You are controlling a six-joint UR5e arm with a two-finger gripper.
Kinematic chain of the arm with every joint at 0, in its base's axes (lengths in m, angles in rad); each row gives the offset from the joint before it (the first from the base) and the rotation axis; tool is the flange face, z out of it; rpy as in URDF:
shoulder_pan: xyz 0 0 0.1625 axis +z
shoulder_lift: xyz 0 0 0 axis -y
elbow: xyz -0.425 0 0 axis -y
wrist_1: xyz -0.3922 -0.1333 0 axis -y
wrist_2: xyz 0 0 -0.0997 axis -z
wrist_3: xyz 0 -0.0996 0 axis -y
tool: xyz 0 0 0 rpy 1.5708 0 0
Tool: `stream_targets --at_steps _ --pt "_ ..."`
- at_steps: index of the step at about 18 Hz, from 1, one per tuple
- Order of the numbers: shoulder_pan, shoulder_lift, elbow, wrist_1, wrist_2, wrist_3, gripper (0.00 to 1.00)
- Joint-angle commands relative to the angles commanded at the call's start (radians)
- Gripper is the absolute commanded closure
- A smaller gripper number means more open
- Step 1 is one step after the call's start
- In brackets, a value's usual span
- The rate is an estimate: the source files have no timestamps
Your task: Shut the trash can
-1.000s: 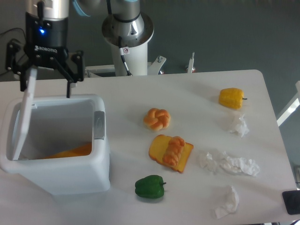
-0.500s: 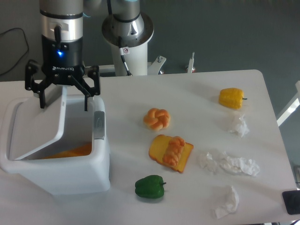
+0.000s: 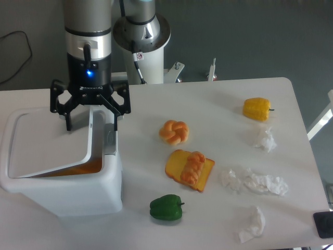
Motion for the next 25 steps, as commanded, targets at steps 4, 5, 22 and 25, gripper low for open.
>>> stream_targets --at_steps 4,5,22,25 --pt "0.018 -0.009 -0.005 0.002 0.000 0.006 0.00" --pt "0.022 -0.014 -0.005 0.002 0.000 0.006 0.00" --pt "0.037 -0.034 -0.020 0.003 0.000 0.008 0.00" --pt "0.037 -0.034 -0.020 0.003 0.000 0.008 0.00"
